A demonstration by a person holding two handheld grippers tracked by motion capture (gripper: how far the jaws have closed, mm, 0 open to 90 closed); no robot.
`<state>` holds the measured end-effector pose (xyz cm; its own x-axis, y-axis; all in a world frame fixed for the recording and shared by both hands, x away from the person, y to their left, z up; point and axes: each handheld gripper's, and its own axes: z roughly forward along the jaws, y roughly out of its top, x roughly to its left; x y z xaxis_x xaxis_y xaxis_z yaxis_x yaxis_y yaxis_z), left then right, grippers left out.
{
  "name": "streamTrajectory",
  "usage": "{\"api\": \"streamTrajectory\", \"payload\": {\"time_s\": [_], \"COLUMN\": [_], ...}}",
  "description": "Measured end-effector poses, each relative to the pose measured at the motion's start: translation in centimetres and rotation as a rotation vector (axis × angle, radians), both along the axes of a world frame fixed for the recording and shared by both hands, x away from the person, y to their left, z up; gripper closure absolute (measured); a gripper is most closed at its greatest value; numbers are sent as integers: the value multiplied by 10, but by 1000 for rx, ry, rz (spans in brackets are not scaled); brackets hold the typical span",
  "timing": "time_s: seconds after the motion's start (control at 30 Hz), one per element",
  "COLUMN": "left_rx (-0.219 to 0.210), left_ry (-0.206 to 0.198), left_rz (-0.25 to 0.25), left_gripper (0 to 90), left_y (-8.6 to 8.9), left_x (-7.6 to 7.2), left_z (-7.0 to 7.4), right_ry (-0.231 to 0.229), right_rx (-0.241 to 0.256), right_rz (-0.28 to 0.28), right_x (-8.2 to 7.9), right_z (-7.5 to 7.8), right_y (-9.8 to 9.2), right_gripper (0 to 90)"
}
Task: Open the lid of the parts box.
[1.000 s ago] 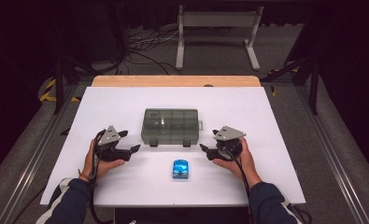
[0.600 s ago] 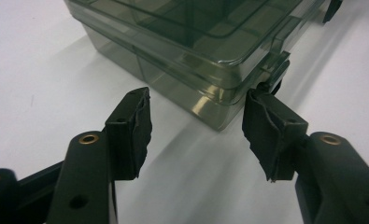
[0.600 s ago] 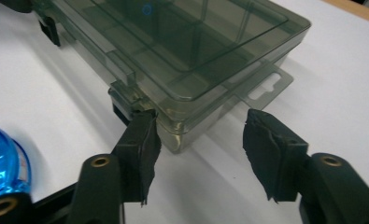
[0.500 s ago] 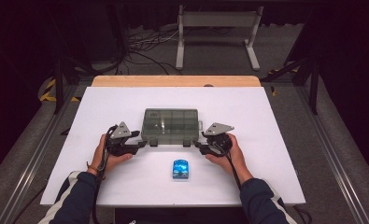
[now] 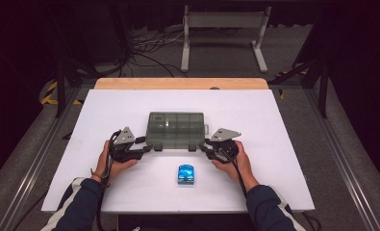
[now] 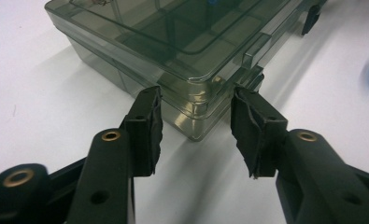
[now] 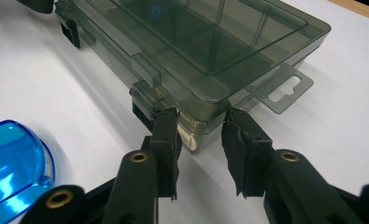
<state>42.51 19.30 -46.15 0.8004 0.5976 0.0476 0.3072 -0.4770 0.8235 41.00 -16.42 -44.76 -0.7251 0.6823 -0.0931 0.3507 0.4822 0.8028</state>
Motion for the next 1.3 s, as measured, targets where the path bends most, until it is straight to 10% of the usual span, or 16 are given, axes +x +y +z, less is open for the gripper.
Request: {"api": "streamTrajectory", "payload": {"time_s": [0.7,1.0,1.3], "left_rx": [-46,-47,5], "left_ry": [-56,-55,-123], "left_rz": [13,33,121], "left_gripper": [895,889,663], "left_y": [8,5,2], "left_x": [-11,-11,-8], "left_z": [12,12,12], "right_ry": [-77,-117,-184], "right_rx": [67,63,16], "right_rz": [-16,-30,-58], "right_x": [-9,-11,-5], "right_z": [5,7,6], "right_y": [-3,-2,-4], "right_gripper": [889,900,799]}}
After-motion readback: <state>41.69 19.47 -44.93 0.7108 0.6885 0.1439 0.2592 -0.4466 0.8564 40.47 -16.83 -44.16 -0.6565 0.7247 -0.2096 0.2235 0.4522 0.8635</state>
